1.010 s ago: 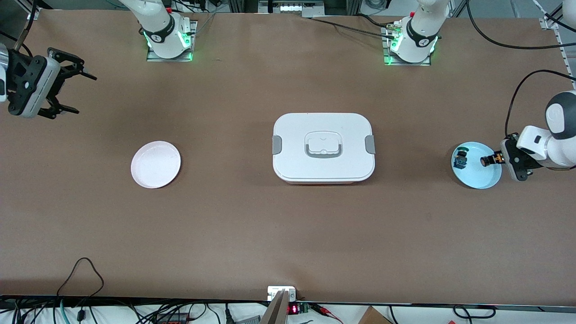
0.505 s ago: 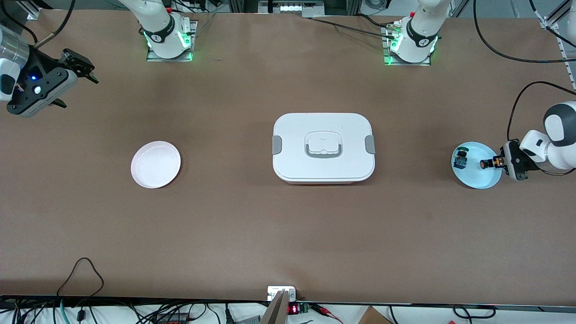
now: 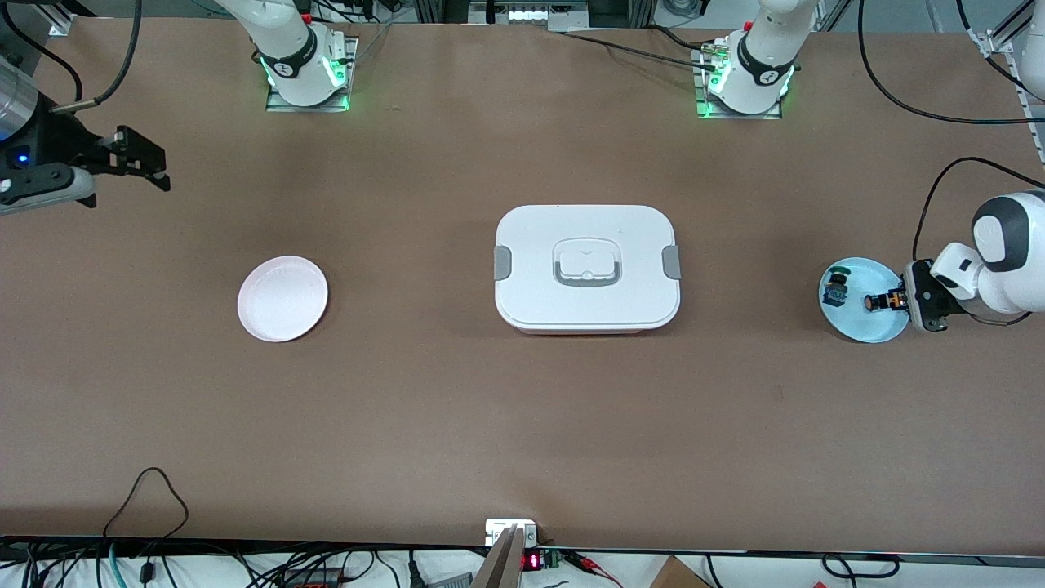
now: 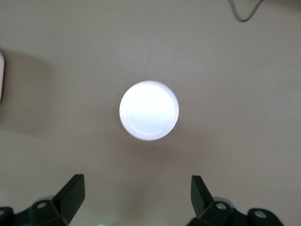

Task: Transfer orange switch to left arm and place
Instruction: 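Lower the switch onto the blue plate and open the left gripper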

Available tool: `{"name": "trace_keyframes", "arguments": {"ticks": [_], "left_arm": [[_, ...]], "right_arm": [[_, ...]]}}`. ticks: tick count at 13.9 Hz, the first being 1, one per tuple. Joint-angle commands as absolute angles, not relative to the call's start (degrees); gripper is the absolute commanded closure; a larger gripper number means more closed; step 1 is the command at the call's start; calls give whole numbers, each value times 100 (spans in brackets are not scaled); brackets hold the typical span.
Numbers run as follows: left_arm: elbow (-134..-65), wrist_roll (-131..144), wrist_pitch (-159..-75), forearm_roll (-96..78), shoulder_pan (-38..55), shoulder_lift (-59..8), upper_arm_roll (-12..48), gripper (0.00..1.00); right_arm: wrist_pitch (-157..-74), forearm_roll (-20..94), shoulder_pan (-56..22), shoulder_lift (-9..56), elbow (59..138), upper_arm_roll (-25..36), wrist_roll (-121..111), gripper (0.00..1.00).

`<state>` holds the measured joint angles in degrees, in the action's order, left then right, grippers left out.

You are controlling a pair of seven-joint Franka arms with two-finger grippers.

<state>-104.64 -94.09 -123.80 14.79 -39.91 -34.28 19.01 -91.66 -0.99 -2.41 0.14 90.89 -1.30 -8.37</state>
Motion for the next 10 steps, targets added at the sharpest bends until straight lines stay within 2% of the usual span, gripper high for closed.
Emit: {"name": "trace_keyframes", "arguments": {"ticks": [1,9,10], "left_arm": [[-10371,-9519,-12410,1626,-4052,-3551,1978,82],[-10459,-9519,-12753,1802,-4078,-3665,1978,78],[-10459,-9519,-12736,1793,-4087,-3665,1978,50]], "right_arm": [[-9395,-150,-176,44,9097,-88,-833,0],[-9150,404,-176,70,9097,-88,-527,0],[-9080,404,-184,70,9097,-88,-553,0]]}}
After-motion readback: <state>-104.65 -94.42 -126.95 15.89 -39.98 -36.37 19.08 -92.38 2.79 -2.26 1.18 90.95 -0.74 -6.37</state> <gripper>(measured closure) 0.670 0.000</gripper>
